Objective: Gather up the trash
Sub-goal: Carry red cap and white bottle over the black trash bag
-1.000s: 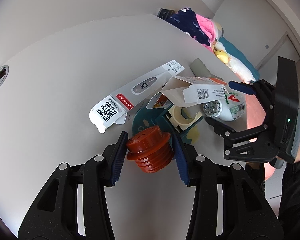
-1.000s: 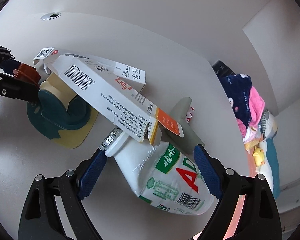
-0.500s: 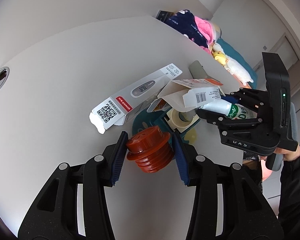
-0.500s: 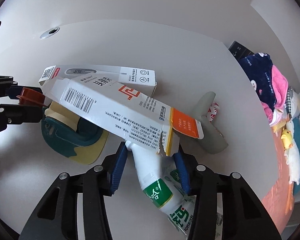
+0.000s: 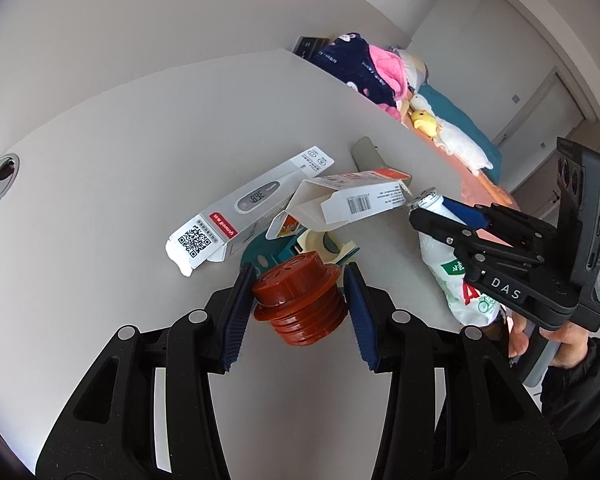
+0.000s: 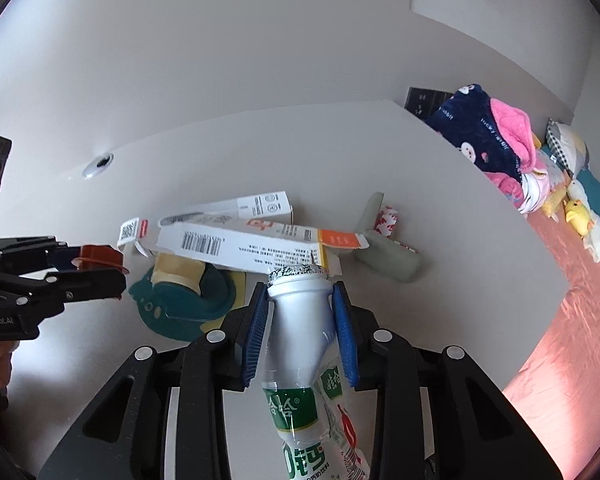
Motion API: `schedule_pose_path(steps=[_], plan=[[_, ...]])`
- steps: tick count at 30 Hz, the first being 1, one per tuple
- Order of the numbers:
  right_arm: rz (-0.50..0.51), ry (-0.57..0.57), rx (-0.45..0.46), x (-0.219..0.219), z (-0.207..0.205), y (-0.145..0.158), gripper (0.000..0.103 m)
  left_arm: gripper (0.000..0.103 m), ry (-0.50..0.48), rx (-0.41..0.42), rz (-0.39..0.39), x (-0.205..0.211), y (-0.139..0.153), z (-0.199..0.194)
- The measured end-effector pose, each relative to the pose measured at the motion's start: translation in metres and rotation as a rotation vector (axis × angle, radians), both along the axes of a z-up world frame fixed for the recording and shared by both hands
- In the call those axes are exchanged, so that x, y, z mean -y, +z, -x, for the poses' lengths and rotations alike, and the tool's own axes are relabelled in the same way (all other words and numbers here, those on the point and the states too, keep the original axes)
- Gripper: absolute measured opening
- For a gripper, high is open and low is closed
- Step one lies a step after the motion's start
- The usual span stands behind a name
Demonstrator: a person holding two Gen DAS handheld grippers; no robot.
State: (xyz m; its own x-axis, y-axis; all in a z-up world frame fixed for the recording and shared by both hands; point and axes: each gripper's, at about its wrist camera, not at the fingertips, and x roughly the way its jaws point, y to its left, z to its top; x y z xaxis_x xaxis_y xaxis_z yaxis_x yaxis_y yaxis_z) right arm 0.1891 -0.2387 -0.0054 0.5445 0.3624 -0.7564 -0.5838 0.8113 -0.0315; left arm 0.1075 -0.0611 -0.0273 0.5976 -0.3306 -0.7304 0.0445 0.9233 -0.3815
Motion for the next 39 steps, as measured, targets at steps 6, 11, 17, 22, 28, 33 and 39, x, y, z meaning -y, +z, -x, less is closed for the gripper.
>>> schedule_pose_path(steps=[6,11,17,22,28,33,39], plan=[[-0.078,-0.034,0.076,0.013,0.02,0.031,0.034,0.045,-0.033,0.037,0.001,0.009,0.014,0.007],[-0.093,-0.064,0.102,0.028,0.034,0.044,0.034,0.045,-0.065,0.056,-0.001,0.022,0.022,0.012],[-0.104,-0.111,0.127,0.051,0.054,0.053,0.034,0.045,-0.125,0.07,-0.009,0.05,0.027,0.02],[-0.119,-0.152,0.146,0.077,0.07,0.06,0.034,0.045,-0.181,0.086,-0.015,0.077,0.033,0.028],[-0.136,-0.197,0.161,0.108,0.086,0.066,0.034,0.045,-0.228,0.1,-0.031,0.106,0.041,0.037],[-0.145,-0.231,0.174,0.132,0.102,0.069,0.034,0.045,-0.261,0.107,-0.044,0.129,0.044,0.045],[-0.148,-0.273,0.19,0.161,0.125,0.073,0.034,0.045,-0.314,0.105,-0.045,0.164,0.044,0.054]])
